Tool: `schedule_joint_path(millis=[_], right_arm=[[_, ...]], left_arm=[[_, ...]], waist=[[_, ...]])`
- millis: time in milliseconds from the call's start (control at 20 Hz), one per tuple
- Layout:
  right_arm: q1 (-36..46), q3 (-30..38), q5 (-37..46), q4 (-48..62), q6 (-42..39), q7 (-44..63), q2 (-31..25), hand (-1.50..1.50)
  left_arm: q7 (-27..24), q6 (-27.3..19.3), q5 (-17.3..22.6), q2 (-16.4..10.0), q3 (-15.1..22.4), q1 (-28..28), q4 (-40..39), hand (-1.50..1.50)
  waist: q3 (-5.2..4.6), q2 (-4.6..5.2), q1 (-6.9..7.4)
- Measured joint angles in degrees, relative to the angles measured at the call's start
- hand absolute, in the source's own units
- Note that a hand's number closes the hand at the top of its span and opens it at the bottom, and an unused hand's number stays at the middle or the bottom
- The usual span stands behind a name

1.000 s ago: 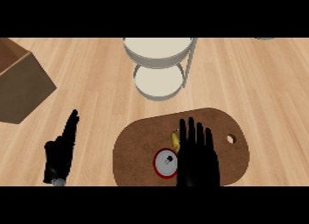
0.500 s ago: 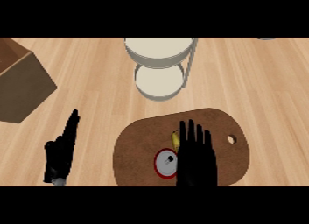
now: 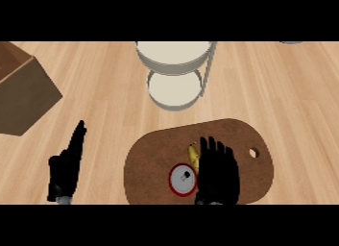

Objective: Pick the pear from the cutting board and place it in the tiered basket

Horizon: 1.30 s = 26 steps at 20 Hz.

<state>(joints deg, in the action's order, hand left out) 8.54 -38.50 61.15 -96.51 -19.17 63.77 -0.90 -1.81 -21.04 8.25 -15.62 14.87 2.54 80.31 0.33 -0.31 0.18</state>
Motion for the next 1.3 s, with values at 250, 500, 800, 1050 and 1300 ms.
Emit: schedule_joint_path(millis=[250, 500, 800, 1050, 1300], right_arm=[[-1.0, 0.2, 1.4, 0.9, 0.8, -1.6, 0.4, 1.5], [0.7, -0.6, 3.1, 3.7, 1.5, -4.0, 0.3, 1.5], [0.2, 2.3, 2.1, 3.9, 2.5, -4.1, 0.8, 1.5], [0.1, 4.4, -0.2, 3.9, 5.7, -1.5, 0.7, 1.5], [1.3, 4.9, 0.6, -1.1, 9.9, 1.1, 0.3, 1.5]], left_arm=[[-0.2, 0.3, -0.6, 0.6, -0.5, 0.5, 0.3, 0.0], [-0.5, 1.1, -1.3, 0.9, -1.3, 0.9, 0.3, 0.0], [0.5, 1.7, -1.8, 1.0, -1.8, 0.7, 0.6, 0.0], [1.0, 1.8, -2.2, 1.3, -1.9, 0.7, 0.8, 0.0], [0.7, 2.2, -2.2, 1.8, -2.3, 0.3, 0.1, 0.0]], waist=[[-0.03, -0.15, -0.03], [-0.17, -0.34, -0.04], [-0.14, -0.3, -0.02], [-0.15, -0.22, -0.01], [-0.03, -0.16, -0.3]])
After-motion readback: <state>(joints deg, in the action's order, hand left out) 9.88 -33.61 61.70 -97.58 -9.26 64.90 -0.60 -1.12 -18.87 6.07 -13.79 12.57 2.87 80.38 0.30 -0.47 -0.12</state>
